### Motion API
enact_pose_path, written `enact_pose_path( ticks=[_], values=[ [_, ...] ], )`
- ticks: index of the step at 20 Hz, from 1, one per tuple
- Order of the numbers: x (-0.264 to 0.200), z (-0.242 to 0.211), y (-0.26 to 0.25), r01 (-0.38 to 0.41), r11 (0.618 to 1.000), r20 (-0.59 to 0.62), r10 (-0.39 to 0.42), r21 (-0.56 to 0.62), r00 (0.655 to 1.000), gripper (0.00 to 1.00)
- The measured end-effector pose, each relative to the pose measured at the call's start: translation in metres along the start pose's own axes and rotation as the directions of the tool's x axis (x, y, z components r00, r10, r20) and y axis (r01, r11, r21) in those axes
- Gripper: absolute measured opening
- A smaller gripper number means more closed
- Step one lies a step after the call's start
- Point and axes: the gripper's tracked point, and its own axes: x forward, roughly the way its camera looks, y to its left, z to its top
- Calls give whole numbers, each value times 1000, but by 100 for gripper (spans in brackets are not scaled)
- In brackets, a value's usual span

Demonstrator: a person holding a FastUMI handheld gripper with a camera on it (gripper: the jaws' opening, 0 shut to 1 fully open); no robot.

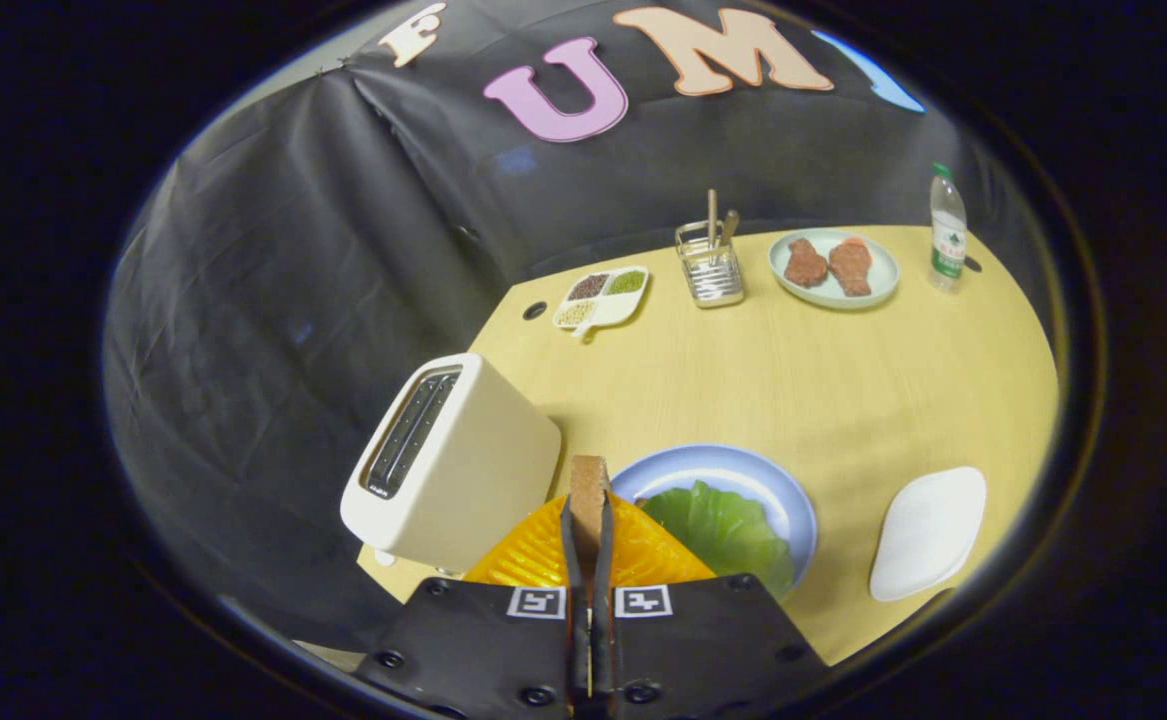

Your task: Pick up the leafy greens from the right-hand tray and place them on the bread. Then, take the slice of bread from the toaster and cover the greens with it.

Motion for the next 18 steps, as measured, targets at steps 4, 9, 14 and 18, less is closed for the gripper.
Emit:
enact_pose_path(
  ticks=[4,9,14,18],
  values=[
    [5,-13,-22,28,999,-16,-28,25,999,7],
    [4,-20,-53,75,996,-22,-74,51,997,10],
    [-2,-32,-81,147,989,-44,-147,-6,988,43],
    [-15,-27,-94,175,983,-11,-176,-52,984,82]
  ],
)
